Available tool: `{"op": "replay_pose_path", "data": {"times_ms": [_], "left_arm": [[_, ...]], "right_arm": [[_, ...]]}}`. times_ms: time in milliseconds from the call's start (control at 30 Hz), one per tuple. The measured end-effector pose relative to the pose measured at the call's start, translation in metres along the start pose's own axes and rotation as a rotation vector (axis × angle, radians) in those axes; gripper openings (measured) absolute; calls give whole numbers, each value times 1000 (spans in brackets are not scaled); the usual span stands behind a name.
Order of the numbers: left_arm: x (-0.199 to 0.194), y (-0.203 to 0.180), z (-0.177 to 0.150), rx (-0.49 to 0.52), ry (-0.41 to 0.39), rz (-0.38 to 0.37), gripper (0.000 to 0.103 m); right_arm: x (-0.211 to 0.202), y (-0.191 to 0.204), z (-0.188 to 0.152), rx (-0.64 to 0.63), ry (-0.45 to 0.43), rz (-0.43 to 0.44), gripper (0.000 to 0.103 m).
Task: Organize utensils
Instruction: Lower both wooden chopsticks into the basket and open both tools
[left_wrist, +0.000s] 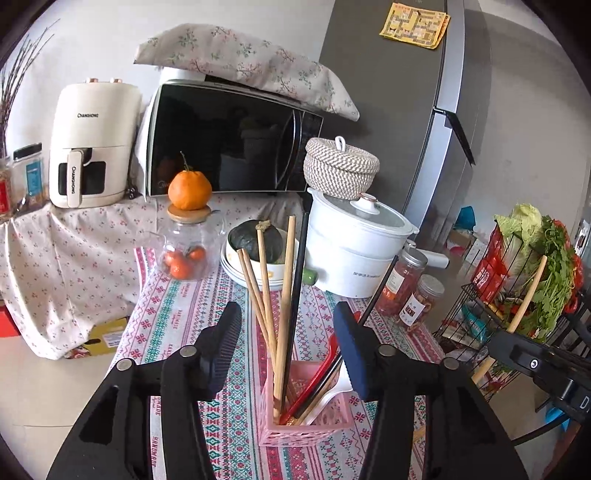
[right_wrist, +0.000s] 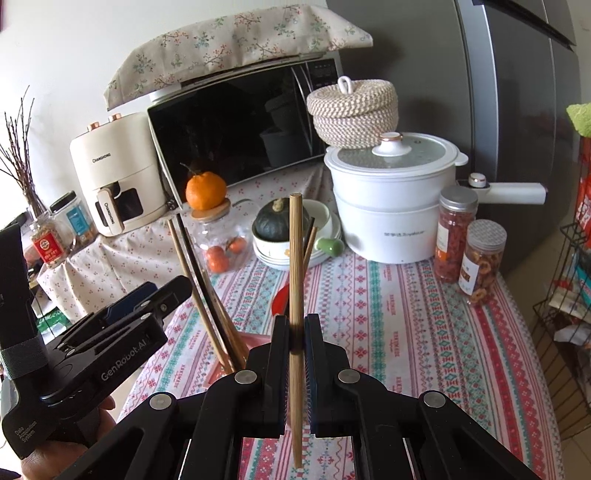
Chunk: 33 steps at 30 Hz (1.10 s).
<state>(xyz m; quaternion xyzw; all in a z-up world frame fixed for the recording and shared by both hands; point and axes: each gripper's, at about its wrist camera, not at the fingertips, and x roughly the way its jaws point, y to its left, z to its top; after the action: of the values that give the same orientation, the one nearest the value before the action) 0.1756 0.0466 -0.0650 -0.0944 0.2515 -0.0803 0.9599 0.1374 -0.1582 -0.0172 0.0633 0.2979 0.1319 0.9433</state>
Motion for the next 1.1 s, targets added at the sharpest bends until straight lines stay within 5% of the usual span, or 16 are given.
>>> {"op": "replay_pose_path", "data": {"times_ms": [167, 367, 600, 1100], "left_arm": [[-14, 3, 4, 31, 84, 60, 66], [-23, 14, -16, 89, 279, 195, 78], [-21, 25, -52, 110, 426, 169, 78], [-18, 29, -60, 94, 481, 138, 78]], "right_arm": [[-10, 5, 15, 19, -72, 26, 6], [-13, 17, 30, 14, -169, 63, 6], [6, 31, 30, 3, -206, 69, 6], [72, 24, 8, 33, -49, 63, 7]]}}
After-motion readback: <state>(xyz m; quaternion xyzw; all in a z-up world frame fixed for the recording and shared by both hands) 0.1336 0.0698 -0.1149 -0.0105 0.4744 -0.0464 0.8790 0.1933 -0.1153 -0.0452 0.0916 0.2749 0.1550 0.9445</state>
